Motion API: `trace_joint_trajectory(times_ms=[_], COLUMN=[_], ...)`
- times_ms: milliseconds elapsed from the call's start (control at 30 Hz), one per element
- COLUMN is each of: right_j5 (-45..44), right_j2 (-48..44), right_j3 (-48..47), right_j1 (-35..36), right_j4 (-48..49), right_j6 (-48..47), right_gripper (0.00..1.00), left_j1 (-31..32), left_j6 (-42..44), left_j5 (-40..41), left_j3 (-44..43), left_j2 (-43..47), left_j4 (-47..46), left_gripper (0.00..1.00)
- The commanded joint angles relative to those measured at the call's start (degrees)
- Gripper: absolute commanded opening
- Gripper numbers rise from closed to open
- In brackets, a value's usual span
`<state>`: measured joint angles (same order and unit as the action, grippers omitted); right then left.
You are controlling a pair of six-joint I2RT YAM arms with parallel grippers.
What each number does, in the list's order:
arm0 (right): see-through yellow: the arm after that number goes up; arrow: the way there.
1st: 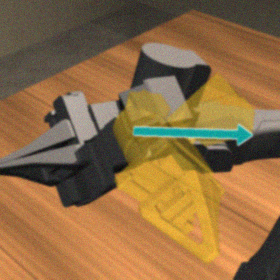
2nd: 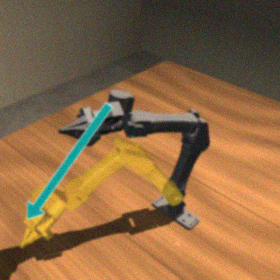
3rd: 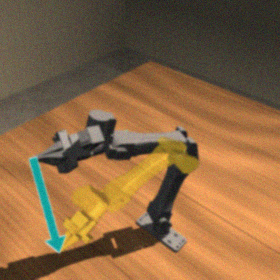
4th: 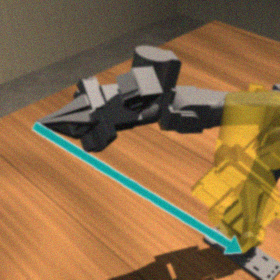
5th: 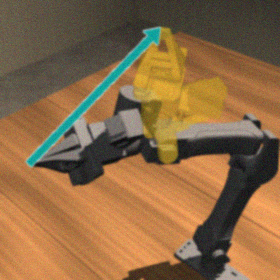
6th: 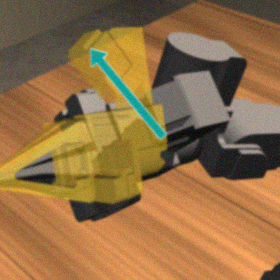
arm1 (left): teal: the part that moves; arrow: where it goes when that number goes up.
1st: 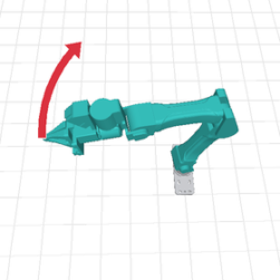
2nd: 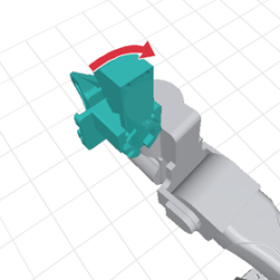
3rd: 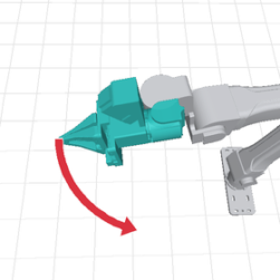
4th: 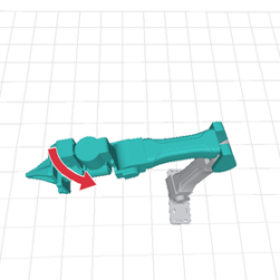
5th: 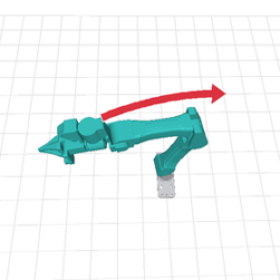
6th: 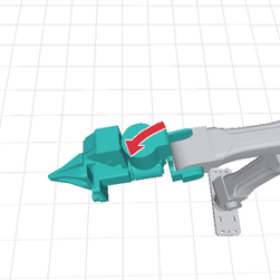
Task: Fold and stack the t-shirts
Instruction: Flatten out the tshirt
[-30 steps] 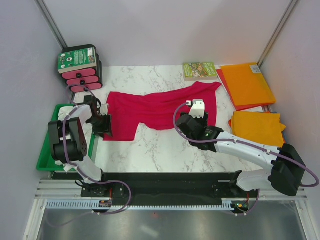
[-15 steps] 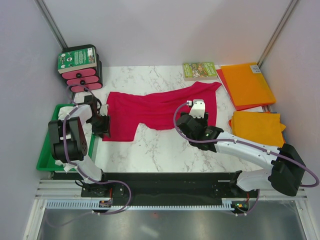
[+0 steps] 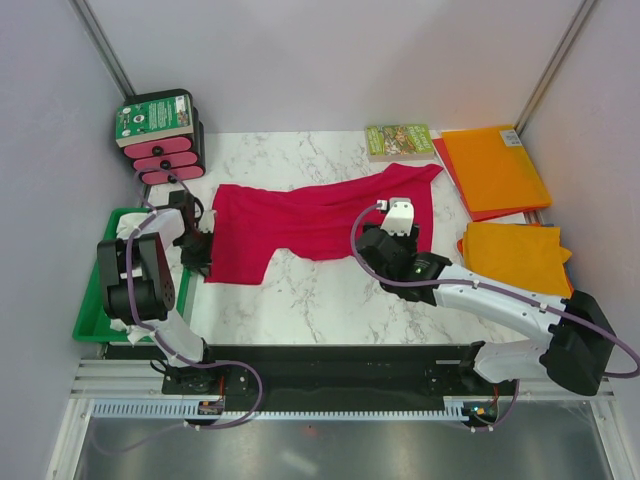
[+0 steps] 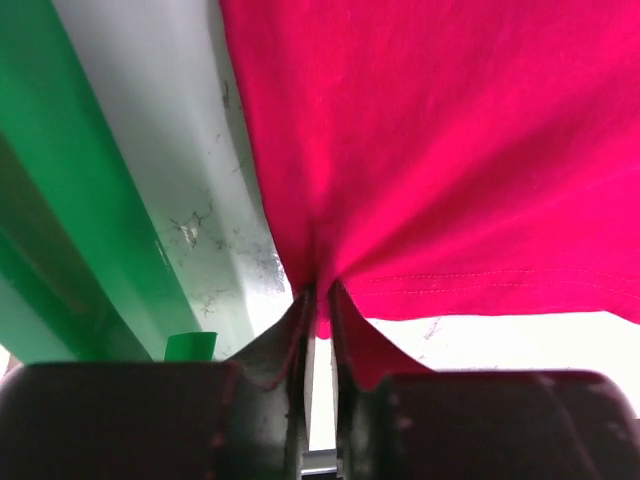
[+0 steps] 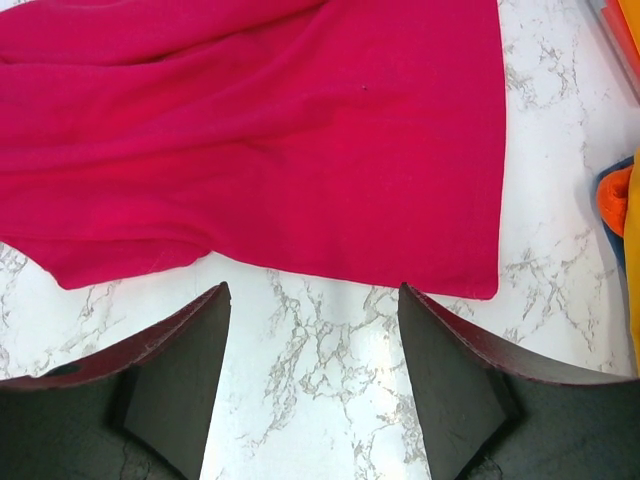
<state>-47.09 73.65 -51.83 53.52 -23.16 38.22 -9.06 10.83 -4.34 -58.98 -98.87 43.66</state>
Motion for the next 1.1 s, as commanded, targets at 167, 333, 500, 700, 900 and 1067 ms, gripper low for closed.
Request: trace_joint_trajectory(times_ms=[167, 333, 500, 700, 900, 1067], right_j5=[-1.43, -0.64, 8.67, 11.41, 12.55, 11.68], right_j2=[-1.75, -1.93, -4.91, -3.78, 6.58, 11.07], right_j3=[0.33, 1.82, 10.93, 15.19, 11.24, 9.65], right_j1=[0.19, 0.1, -9.81, -18.97, -21.35, -21.35], right_j4=[0.3, 0.39, 0.3, 2.59, 4.7, 7.42], right_j6=[1.07, 1.77, 8.8, 8.11, 6.78, 6.87], right_gripper=[0.76, 0.72, 0.68, 0.59, 0.62, 0.63], left_j1=[-0.26, -0.17, -0.17, 0.09, 0.53, 0.62], left_j6=[3.58, 4.2, 0.78, -1.51, -0.73, -0.81], left_j5=[2.33, -8.71, -16.13, -18.69, -18.86, -19.04], left_j3=[3.96, 2.21, -1.39, -3.16, -2.11, -1.49], left_j2=[-3.7, 2.52, 9.13, 9.49, 10.36, 11.5], left_j4=[-0.59, -0.24, -0.15, -0.42, -0.5, -0.42], left_gripper=[0.02, 0.02, 0.02, 0.02, 0.02, 0.02])
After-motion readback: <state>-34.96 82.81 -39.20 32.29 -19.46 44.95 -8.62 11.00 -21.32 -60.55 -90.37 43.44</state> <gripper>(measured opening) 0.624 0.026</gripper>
